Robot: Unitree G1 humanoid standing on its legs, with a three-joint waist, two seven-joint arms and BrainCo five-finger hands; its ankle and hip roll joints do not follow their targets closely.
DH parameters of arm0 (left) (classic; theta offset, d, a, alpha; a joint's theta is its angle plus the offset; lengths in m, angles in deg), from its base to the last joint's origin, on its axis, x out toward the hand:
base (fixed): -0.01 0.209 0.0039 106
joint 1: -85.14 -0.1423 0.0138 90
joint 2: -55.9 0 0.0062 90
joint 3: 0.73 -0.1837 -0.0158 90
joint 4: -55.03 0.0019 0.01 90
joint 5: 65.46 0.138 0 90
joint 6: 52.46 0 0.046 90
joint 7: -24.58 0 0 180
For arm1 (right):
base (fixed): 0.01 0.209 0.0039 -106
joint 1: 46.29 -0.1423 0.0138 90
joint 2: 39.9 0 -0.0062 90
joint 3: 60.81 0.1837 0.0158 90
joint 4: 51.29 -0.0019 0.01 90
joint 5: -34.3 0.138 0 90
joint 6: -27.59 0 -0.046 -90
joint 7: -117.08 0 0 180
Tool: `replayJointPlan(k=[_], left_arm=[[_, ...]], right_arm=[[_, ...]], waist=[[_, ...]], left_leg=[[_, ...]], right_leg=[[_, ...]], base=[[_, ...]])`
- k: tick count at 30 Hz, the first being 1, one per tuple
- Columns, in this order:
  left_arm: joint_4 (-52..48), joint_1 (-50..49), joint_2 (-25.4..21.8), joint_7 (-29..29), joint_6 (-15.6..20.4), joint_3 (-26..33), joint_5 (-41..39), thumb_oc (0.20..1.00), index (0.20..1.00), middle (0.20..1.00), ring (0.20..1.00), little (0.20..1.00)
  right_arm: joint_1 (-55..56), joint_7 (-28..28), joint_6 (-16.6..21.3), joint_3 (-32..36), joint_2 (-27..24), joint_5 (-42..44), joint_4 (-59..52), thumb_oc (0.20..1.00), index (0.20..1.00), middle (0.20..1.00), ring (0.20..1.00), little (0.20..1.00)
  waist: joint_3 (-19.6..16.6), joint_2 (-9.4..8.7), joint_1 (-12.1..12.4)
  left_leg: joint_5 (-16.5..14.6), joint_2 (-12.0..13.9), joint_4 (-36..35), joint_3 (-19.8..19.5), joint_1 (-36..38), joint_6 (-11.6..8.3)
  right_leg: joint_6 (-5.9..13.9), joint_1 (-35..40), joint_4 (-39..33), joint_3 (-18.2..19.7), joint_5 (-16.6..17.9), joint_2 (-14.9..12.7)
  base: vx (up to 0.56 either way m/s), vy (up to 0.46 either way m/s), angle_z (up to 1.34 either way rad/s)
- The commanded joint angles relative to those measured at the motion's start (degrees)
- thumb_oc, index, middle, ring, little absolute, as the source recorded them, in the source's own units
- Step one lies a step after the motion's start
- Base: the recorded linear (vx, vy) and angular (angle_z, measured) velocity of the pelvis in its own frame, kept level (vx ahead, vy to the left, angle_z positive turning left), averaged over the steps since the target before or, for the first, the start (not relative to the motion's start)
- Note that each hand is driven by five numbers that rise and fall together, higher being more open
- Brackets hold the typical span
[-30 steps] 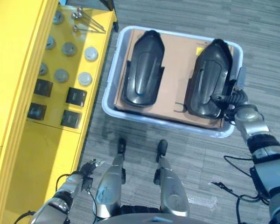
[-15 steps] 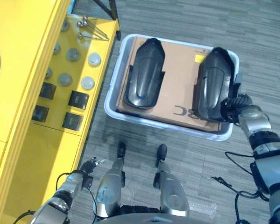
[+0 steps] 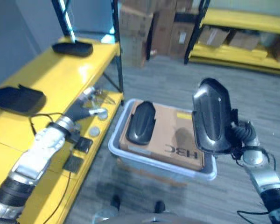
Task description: Move parts from the plastic box to the shelf.
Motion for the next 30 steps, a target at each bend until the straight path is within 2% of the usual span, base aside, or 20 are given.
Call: replayJointPlan(k=[1, 2, 3, 4, 5, 7, 8, 10, 11, 18, 24, 30], left_arm=[[4.97, 0.81, 4.40, 8.57, 1.96, -4.37, -13.54, 1.000, 1.000, 1.000, 1.000, 1.000], [4.03, 1.23, 4.95, 9.52, 2.23, -4.96, -14.54, 1.000, 1.000, 1.000, 1.000, 1.000], [3.79, 4.29, 7.24, 8.59, 1.79, -9.05, -12.92, 1.000, 1.000, 1.000, 1.000, 1.000], [3.99, 4.70, 7.50, 8.31, 1.83, -9.47, -12.61, 1.000, 1.000, 1.000, 1.000, 1.000], [5.05, 7.10, 8.95, 5.97, 1.32, -12.28, -11.56, 1.000, 1.000, 1.000, 1.000, 1.000], [6.78, 10.41, 10.00, 2.71, 3.15, -15.07, -5.68, 1.000, 1.000, 1.000, 1.000, 1.000], [8.14, 12.26, 10.55, 2.12, 3.74, -16.54, -5.86, 1.000, 1.000, 1.000, 1.000, 1.000], [9.07, 14.25, 11.95, 0.42, 2.41, -17.81, -6.81, 1.000, 1.000, 1.000, 1.000, 1.000], [10.25, 16.12, 13.21, -1.11, 3.34, -19.27, -6.64, 1.000, 1.000, 1.000, 1.000, 1.000], [13.62, 20.06, 19.44, -6.36, 4.55, -21.51, -12.68, 1.000, 1.000, 1.000, 1.000, 1.000], [14.28, 20.55, 22.39, -6.38, 5.39, -22.29, -14.84, 1.000, 1.000, 1.000, 1.000, 1.000], [14.03, 20.71, 24.50, -8.37, 7.21, -22.17, -18.40, 1.000, 1.000, 1.000, 1.000, 1.000]], right_arm=[[-9.40, 7.47, 6.78, 3.04, -4.33, -9.80, 0.65, 0.200, 0.200, 0.200, 0.200, 0.200], [-10.20, 8.62, 7.45, 2.80, -4.88, -11.68, -0.78, 0.200, 0.200, 0.200, 0.200, 0.200], [-14.77, 10.58, 8.18, 0.21, -6.55, -15.44, -3.85, 0.200, 0.200, 0.200, 0.200, 0.200], [-15.33, 10.54, 7.93, -0.14, -6.71, -15.16, -4.04, 0.200, 0.200, 0.200, 0.200, 0.200], [-18.67, 10.33, 7.61, -2.32, -7.70, -16.79, -5.90, 0.200, 0.200, 0.200, 0.200, 0.200], [-22.40, 10.34, 7.72, -5.25, -8.12, -19.27, -7.62, 0.200, 0.200, 0.200, 0.200, 0.200], [-24.31, 10.15, 7.64, -6.60, -8.33, -20.21, -8.29, 0.200, 0.200, 0.200, 0.200, 0.200], [-26.90, 10.43, 7.89, -8.62, -8.35, -22.01, -8.98, 0.200, 0.200, 0.200, 0.200, 0.200], [-29.65, 10.31, 7.52, -11.11, -7.83, -22.96, -9.83, 0.200, 0.200, 0.200, 0.200, 0.200], [-35.71, 8.52, 8.83, -18.97, -3.42, -23.28, -8.93, 0.200, 0.200, 0.200, 0.200, 0.200], [-36.38, 10.06, 10.35, -21.68, 0.15, -23.85, -6.60, 0.200, 0.200, 0.200, 0.200, 0.200], [-35.48, 10.76, 14.20, -23.49, 4.79, -20.55, -7.42, 0.200, 0.200, 0.200, 0.200, 0.200]], waist=[[2.22, -1.82, 0.84], [1.87, -2.00, 0.78], [1.06, -2.57, 0.36], [1.04, -2.57, 0.31], [0.65, -2.80, -0.04], [0.19, -3.04, -0.53], [0.07, -3.14, -0.77], [-0.06, -3.27, -0.93], [-0.20, -3.41, -0.85], [-0.26, -3.67, -0.94], [-0.24, -3.59, -0.85], [-0.10, -3.32, -0.56]], left_leg=[[-4.51, -0.25, -0.09, 3.46, 0.24, 0.93], [-4.58, -0.27, -0.09, 3.42, 0.18, 0.94], [-4.91, -0.26, -0.09, 3.58, 0.37, 0.98], [-4.95, -0.25, -0.09, 3.62, 0.41, 0.98], [-5.22, -0.26, -0.09, 3.78, 0.63, 1.05], [-5.55, -0.32, -0.09, 3.94, 0.95, 1.21], [-5.65, -0.34, -0.09, 4.05, 1.05, 1.25], [-5.74, -0.30, -0.09, 4.15, 1.19, 1.34], [-5.83, -0.28, -0.09, 4.52, 1.42, 1.38], [-6.35, -0.25, -0.09, 4.64, 2.25, 1.58], [-6.58, -0.41, -0.09, 3.76, 2.25, 1.71], [-6.69, -0.70, -0.09, 2.88, 2.32, 1.95]], right_leg=[[1.72, 3.11, 0.16, -2.24, -6.29, -0.56], [1.69, 3.13, 0.16, -2.21, -6.38, -0.46], [1.50, 3.32, 0.16, -1.82, -6.67, -0.15], [1.49, 3.34, 0.16, -1.77, -6.70, -0.12], [1.42, 3.48, 0.16, -1.44, -6.90, 0.04], [1.40, 3.65, 0.16, -0.95, -7.17, 0.22], [1.39, 3.71, 0.17, -0.71, -7.22, 0.29], [1.32, 3.88, 0.22, -0.53, -7.39, 0.39], [1.27, 4.03, 0.22, -0.98, -7.50, 0.50], [0.91, 4.79, 0.40, -1.23, -8.16, 0.70], [0.78, 4.94, 0.38, -0.77, -8.41, 0.76], [0.78, 5.03, 0.52, -0.63, -8.52, 0.48]], base=[[-0.08, -0.041, 0.08], [-0.10, -0.024, 0.14], [-0.08, -0.002, 0.11], [-0.08, 0.011, 0.06], [-0.04, 0.018, -0.03], [-0.04, 0.018, -0.12], [-0.03, 0.012, -0.24], [-0.03, 0.011, -0.16], [-0.03, 0.008, -0.04], [-0.01, 0.004, -0.05], [0.00, 0.002, 0.01], [0.01, 0.009, 0.03]])
